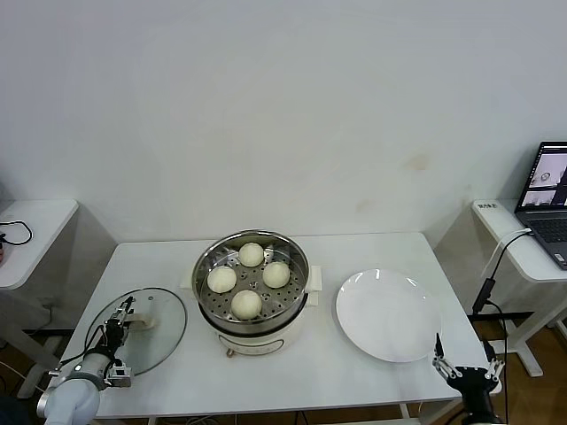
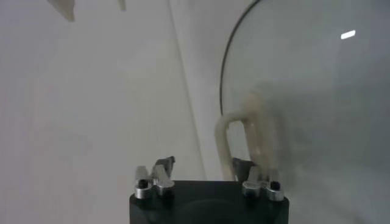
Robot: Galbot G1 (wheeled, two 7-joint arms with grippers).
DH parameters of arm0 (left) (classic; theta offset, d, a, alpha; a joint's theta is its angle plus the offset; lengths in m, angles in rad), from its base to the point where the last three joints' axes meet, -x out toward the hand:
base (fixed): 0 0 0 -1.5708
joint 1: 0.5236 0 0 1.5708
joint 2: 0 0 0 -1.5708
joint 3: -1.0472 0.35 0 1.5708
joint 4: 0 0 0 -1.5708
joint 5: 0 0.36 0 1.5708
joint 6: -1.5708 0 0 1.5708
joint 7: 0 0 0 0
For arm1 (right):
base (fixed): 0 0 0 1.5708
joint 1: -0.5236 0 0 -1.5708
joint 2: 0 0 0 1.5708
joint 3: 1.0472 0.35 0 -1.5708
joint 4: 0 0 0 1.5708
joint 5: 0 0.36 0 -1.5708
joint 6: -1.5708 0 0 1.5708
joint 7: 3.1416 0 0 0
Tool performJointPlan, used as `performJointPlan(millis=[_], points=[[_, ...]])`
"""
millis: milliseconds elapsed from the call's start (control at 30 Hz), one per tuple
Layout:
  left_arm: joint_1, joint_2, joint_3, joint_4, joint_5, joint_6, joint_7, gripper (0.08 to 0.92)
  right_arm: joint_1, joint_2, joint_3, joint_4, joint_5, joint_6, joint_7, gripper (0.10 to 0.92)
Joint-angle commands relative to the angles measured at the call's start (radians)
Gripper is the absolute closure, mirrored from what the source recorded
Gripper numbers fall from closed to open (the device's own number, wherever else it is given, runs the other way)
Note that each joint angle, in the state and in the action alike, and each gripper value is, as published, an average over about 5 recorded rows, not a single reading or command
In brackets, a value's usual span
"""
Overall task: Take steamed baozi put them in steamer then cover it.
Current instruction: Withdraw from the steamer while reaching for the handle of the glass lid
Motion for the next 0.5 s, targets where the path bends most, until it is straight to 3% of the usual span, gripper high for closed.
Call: performJointPlan(millis=[33, 333, 500], points=[[-0.013, -0.006, -0.002, 0.048, -0.005, -0.009, -0.016, 0.562, 0.002, 0.001, -0.006, -0.005, -0.008, 0.0, -0.002, 0.203], [0.013, -0.034, -0.036, 0.028, -0.056, -0.025, -0.089, 0.808, 0.005, 0.001, -0.016, -0.012, -0.017, 0.001, -0.004, 0.203], [0.068, -0.051, -0.078, -0.068, -0.106, -0.026, -0.111, 0.837, 0.006, -0.006, -0.026, -0.009, -0.024, 0.0, -0.008, 0.203]])
